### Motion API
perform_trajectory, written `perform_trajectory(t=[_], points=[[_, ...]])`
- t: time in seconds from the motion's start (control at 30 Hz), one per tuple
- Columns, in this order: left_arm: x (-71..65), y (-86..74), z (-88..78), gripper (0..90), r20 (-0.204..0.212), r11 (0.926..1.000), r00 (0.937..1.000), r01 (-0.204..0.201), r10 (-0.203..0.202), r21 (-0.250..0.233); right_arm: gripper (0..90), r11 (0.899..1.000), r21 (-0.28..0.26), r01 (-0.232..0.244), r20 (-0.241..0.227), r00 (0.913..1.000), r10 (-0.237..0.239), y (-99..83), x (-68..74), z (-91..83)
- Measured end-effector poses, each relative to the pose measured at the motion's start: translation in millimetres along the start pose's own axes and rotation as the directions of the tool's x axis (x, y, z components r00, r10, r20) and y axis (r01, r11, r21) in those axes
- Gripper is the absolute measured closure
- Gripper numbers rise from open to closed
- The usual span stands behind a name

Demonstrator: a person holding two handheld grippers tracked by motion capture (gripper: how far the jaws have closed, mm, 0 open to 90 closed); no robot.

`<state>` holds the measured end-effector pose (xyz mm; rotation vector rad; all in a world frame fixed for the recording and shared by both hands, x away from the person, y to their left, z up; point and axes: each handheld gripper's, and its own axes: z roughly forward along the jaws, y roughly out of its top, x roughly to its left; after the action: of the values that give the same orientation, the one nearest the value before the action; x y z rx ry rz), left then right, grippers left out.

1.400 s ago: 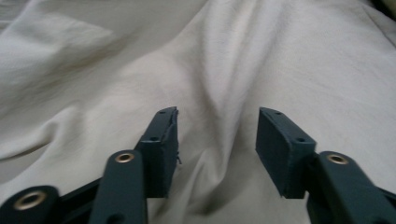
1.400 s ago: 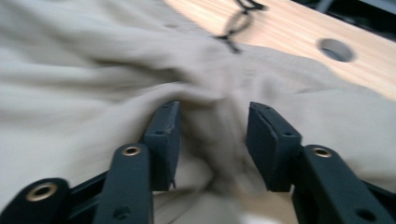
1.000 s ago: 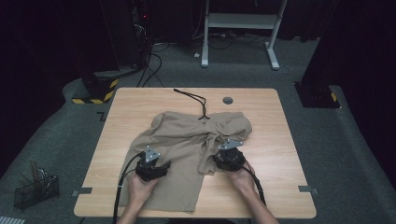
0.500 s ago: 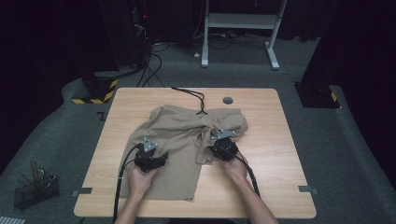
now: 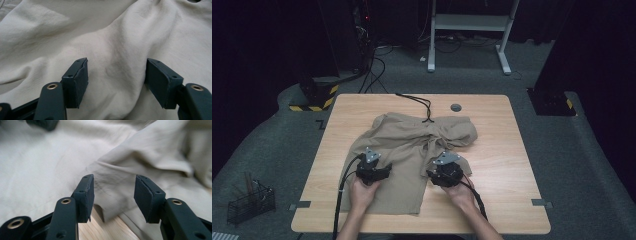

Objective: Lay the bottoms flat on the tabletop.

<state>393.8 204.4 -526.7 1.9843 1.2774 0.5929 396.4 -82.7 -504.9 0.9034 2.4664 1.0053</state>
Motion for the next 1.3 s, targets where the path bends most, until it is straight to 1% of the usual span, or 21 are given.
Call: perform_trajectory(t=[0.1,0.17,0.33,0.47,0.5,0.53,0.67,0.77,0.8,0.83,0.87,0.93,0.97,1.03,1.07,1.1,1.13,1.2,1.23,1.27,1.3], points=[[0.1,0.0,0.1,35.0,0.000,1.0000,1.0000,0.000,0.000,-0.001,78.1,1.000,0.032,0.002,-0.053,0.9986,0.000,0.0,0.5,14.6],[0.1,0.0,0.1,35.0,0.000,1.0000,1.0000,0.000,0.000,0.000,85.5,0.998,0.046,0.037,-0.040,0.9986,-0.036,1.1,3.6,12.1],[0.1,0.0,0.0,34.9,0.001,1.0000,1.0000,0.000,0.000,0.001,86.9,0.996,0.019,0.085,-0.019,0.9962,-0.085,-0.1,8.8,-5.2],[0.1,0.0,0.0,34.9,0.000,1.0000,1.0000,0.001,-0.001,0.000,86.8,0.996,-0.070,0.049,0.019,0.9987,-0.048,-4.2,-1.8,-42.8],[0.1,0.0,0.0,34.9,0.000,1.0000,1.0000,0.001,-0.001,0.000,86.8,0.996,-0.070,0.049,0.019,0.9987,-0.048,-4.2,-1.8,-42.8],[0.1,0.0,0.1,34.9,0.000,1.0000,1.0000,0.000,0.000,0.000,86.7,0.995,-0.094,0.029,0.048,0.9985,-0.025,-8.0,-9.9,-56.9],[0.0,0.0,0.1,34.9,0.000,1.0000,1.0000,0.001,-0.001,0.000,86.6,0.992,-0.127,-0.027,0.101,0.9941,0.040,-20.9,-29.4,-80.0],[0.0,0.0,0.1,34.7,0.000,1.0000,1.0000,0.001,-0.001,0.001,86.5,0.989,-0.132,-0.061,0.131,0.9883,0.078,-29.5,-40.3,-87.5],[0.0,0.0,0.1,34.7,0.000,1.0000,1.0000,0.001,-0.001,0.001,86.4,0.988,-0.117,-0.100,0.171,0.9780,0.119,-40.4,-51.8,-90.1],[0.0,0.0,0.1,34.6,0.000,1.0000,1.0000,0.001,-0.001,0.001,86.4,0.988,-0.117,-0.100,0.171,0.9780,0.119,-40.4,-51.8,-90.1],[0.1,0.1,0.1,34.6,0.000,1.0000,1.0000,0.000,0.000,0.001,86.5,0.984,-0.078,-0.158,0.208,0.9631,0.171,-56.0,-67.1,-85.0],[0.2,0.1,0.1,34.6,0.000,1.0000,1.0000,0.000,0.000,0.001,86.5,0.982,-0.070,-0.174,0.212,0.9597,0.185,-59.6,-70.4,-83.1],[0.2,0.1,0.1,34.5,-0.001,1.0000,1.0000,0.000,0.000,0.001,86.1,0.975,-0.024,-0.223,0.231,0.9472,0.222,-72.5,-80.9,-74.0],[0.2,0.1,0.1,34.5,-0.001,1.0000,1.0000,0.001,-0.001,0.001,85.4,0.972,-0.010,-0.234,0.231,0.9454,0.230,-75.1,-83.4,-71.3],[0.2,0.1,0.1,34.4,-0.001,1.0000,1.0000,-0.001,0.001,0.001,78.3,0.968,-0.002,-0.252,0.238,0.9398,0.245,-76.5,-84.1,-69.3],[0.2,0.1,0.1,34.4,-0.001,1.0000,1.0000,-0.001,0.001,0.001,78.3,0.968,-0.002,-0.252,0.238,0.9398,0.245,-76.5,-84.1,-69.3],[0.3,0.1,0.0,34.4,-0.001,1.0000,1.0000,-0.001,0.001,0.002,68.7,0.971,-0.031,-0.238,0.242,0.9406,0.238,-71.1,-78.3,-75.6],[0.1,0.1,0.1,34.4,-0.001,1.0000,1.0000,0.000,0.000,0.001,66.6,0.973,-0.049,-0.227,0.238,0.9431,0.232,-68.1,-74.6,-79.5],[0.2,0.1,0.1,34.3,-0.001,1.0000,1.0000,0.000,0.000,0.002,62.1,0.979,-0.109,-0.174,0.223,0.9552,0.195,-57.4,-60.4,-92.6],[0.2,0.1,0.1,34.3,-0.001,1.0000,1.0000,0.000,0.000,0.002,62.1,0.979,-0.109,-0.174,0.223,0.9552,0.195,-57.4,-60.4,-92.6],[0.1,0.1,0.0,34.3,-0.002,1.0000,1.0000,0.000,0.000,0.002,60.0,0.981,-0.148,-0.124,0.208,0.9661,0.153,-47.0,-46.8,-101.4]])
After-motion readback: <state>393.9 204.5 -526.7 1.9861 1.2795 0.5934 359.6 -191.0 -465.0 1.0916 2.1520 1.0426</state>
